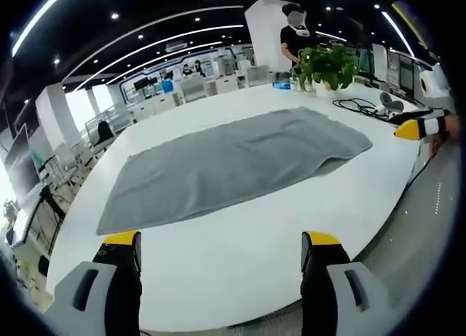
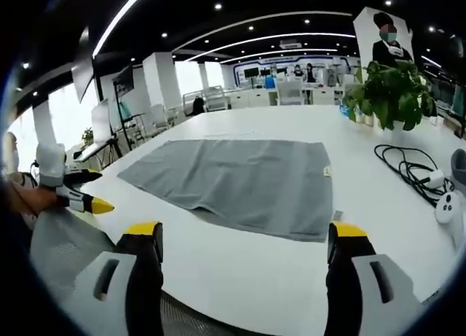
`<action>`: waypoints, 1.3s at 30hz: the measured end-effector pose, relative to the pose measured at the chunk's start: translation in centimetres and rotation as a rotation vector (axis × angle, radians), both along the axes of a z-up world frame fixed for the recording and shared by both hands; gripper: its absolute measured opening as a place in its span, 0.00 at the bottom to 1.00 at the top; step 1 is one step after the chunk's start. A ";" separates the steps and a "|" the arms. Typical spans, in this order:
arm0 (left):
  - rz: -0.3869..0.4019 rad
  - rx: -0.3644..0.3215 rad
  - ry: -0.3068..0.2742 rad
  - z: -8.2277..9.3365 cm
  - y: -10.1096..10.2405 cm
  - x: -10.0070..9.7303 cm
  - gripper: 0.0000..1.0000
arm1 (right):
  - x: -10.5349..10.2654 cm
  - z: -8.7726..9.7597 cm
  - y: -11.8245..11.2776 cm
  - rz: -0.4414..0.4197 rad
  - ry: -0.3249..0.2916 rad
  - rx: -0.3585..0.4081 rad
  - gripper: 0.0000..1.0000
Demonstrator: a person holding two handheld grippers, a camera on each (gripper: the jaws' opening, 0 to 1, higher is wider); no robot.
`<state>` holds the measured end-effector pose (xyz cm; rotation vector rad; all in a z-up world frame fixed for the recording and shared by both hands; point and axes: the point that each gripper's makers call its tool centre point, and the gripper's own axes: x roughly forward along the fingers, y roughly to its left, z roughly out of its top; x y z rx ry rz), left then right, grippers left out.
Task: Fold the towel on the table until its edges align and the towel forms a compact rectangular stack.
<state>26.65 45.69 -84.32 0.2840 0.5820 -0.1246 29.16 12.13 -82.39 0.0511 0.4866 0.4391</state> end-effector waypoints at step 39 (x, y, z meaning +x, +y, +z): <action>-0.131 -0.045 -0.038 3.8 -6.3 2.9 0.89 | 1.8 1.6 -4.2 -0.053 0.019 0.030 0.81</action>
